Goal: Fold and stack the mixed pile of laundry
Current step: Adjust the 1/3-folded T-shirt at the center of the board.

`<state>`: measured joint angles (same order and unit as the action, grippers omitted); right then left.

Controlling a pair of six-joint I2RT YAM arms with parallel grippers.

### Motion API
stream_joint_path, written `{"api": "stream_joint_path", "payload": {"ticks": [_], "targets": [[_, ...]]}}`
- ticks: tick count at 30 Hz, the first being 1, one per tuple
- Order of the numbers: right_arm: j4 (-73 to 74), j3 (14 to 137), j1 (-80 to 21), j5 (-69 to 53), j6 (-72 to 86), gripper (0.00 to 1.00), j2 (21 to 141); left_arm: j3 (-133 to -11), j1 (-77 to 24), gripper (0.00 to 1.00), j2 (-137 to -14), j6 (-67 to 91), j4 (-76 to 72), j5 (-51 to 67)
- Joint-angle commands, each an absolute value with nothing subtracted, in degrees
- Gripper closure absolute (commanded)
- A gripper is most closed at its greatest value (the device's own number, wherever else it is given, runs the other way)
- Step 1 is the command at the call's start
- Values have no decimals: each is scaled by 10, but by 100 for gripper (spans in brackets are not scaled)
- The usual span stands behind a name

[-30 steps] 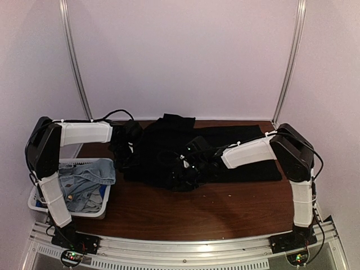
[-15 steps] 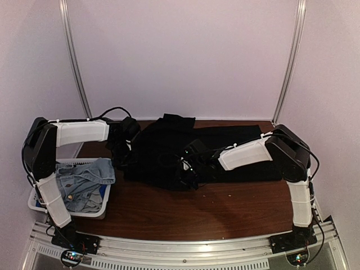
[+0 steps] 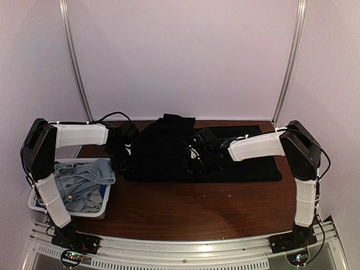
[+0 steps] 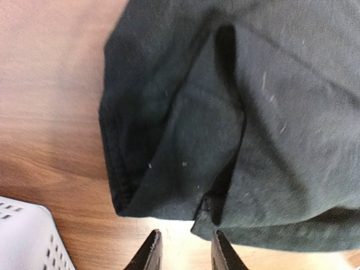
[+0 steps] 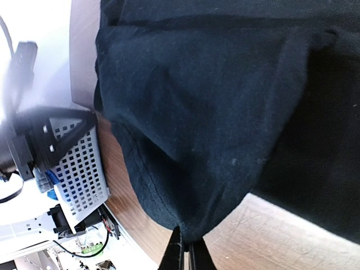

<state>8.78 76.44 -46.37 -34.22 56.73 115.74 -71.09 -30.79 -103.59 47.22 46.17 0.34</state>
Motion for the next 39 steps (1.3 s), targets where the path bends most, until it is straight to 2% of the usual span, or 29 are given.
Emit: {"api": "stream_joint_path", "payload": {"ticks": [1, 28, 30, 32, 36, 39], "targets": [[102, 752, -458, -335, 557, 100, 1160, -683, -310, 69, -1010, 456, 443, 36], [111, 754, -447, -345, 559, 100, 1179, -635, -335, 68, -1058, 473, 357, 71], [113, 756, -447, -346, 557, 100, 1177, -632, -335, 71, -1057, 475, 354, 73], [118, 761, -447, -345, 554, 100, 1177, -630, -335, 78, -1052, 477, 355, 75], [125, 776, -447, -342, 546, 100, 1170, -635, -335, 100, -1036, 486, 362, 81], [139, 791, -447, -339, 537, 100, 1169, -652, -334, 100, -1024, 486, 378, 75]]}}
